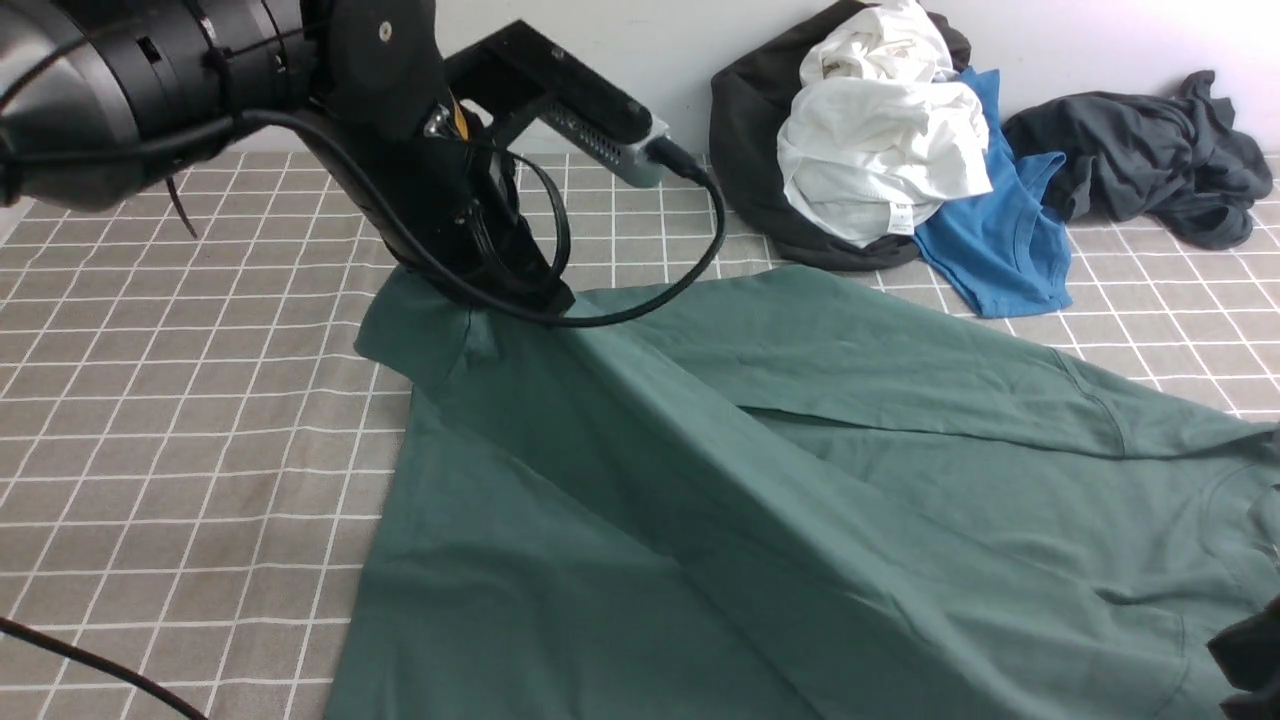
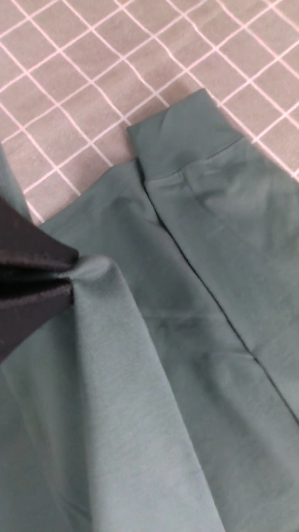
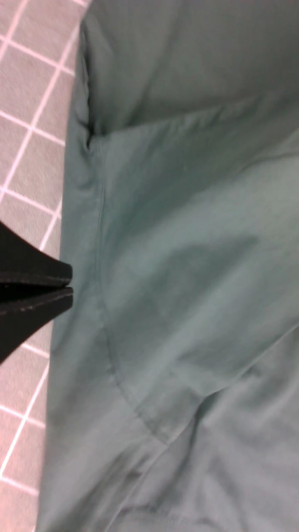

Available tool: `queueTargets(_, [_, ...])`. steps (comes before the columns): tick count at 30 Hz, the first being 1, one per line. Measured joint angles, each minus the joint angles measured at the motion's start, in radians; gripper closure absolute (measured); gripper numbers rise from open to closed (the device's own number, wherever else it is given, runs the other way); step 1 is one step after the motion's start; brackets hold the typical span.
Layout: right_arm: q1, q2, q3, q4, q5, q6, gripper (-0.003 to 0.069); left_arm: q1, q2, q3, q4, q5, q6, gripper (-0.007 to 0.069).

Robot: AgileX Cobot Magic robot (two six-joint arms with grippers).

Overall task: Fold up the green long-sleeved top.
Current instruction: Use the left arm to drag and place the cuff at the centered position on the left edge of the fabric, then use the left arm to clamp the cuff farthest from it

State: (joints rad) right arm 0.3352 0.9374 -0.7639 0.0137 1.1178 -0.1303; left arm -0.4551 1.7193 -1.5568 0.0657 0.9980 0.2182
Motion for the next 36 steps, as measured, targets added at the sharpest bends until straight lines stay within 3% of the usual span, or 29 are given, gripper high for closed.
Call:
queueTargets(8, [0.000, 0.000, 0.000, -0.073, -0.028, 0.073, 0.0673, 0.051, 0.166, 0.035, -0.003, 0.008, 0.000, 0.0601])
queueTargets(13, [0.000, 0.000, 0.000, -0.077, -0.030, 0.076, 0.0673, 0.074, 0.255, 0.041, 0.032, -0.038, -0.016, 0.0466])
queueTargets(17, [0.000, 0.000, 0.000, -0.078, -0.037, 0.076, 0.0673, 0.081, 0.265, 0.032, 0.085, -0.053, -0.095, 0.0281])
queueTargets(18, [0.000, 0.000, 0.000, -0.080, -0.048, 0.076, 0.0673, 0.088, 0.266, 0.002, 0.096, -0.054, -0.146, 0.0198])
queueTargets(22, [0.000, 0.000, 0.000, -0.080, -0.093, 0.077, 0.0673, 0.127, 0.277, -0.077, 0.085, -0.057, -0.187, 0.0099])
queueTargets(36, [0.000, 0.001, 0.000, -0.121, -0.210, 0.094, 0.0673, 0.237, 0.542, -0.316, 0.022, -0.108, -0.186, 0.0073])
